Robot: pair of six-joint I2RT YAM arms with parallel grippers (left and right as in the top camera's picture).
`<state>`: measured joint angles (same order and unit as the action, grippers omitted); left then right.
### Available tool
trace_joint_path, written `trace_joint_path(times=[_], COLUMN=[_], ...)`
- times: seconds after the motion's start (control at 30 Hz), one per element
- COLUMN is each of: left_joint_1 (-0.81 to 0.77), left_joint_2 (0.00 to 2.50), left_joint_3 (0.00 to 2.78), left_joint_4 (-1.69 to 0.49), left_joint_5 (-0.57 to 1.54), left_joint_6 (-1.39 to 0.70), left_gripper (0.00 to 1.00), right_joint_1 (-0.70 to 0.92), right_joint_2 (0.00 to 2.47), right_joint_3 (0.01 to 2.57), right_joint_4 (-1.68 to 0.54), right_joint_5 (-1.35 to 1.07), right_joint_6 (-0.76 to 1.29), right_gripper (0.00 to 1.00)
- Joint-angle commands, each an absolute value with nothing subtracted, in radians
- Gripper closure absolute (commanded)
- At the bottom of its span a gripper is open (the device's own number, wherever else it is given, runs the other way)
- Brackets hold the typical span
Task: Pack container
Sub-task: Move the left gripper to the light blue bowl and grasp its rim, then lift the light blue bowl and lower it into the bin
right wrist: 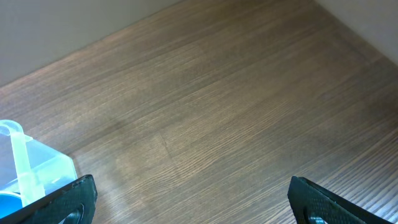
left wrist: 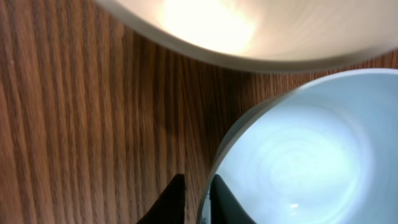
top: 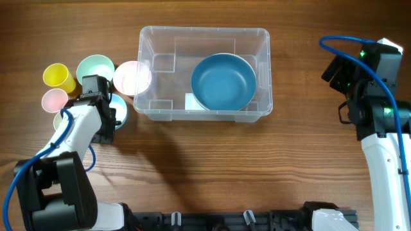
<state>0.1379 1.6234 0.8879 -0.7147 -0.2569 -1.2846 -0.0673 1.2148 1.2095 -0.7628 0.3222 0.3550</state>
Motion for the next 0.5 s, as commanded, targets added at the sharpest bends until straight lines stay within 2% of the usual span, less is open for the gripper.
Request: trace_joint_path(times=[0.0, 0.07, 0.23, 0.47], left_joint_1=[0.142, 0.142, 0.142, 0.142], left_joint_2=[1.622, 1.607, 1.533, 1.287], left_joint_3=[0.902, 0.902, 0.902, 0.902], left_joint_4=[-0.722, -0.727, -0.767, -0.867], left_joint_5=[-0.263, -0.263, -0.263, -0.258], left_joint_6=[-1.256, -1.234, -1.234, -1.234], left_gripper=[0.92, 0.96, 0.96, 0.96], right_joint_1=[-0.070, -0.070, -0.070, -0.070], right_joint_2=[1.221, 1.221, 1.221, 1.221], right_joint_3=[1.216, 1.216, 1.216, 1.216], right_joint_4=[-0.761, -0.761, -0.761, -0.761], right_joint_5=[0.336, 0.336, 0.336, 0.336], right_joint_6=[0.367, 0.367, 0.367, 0.367], right_gripper=[0.01, 0.00, 0.00, 0.00])
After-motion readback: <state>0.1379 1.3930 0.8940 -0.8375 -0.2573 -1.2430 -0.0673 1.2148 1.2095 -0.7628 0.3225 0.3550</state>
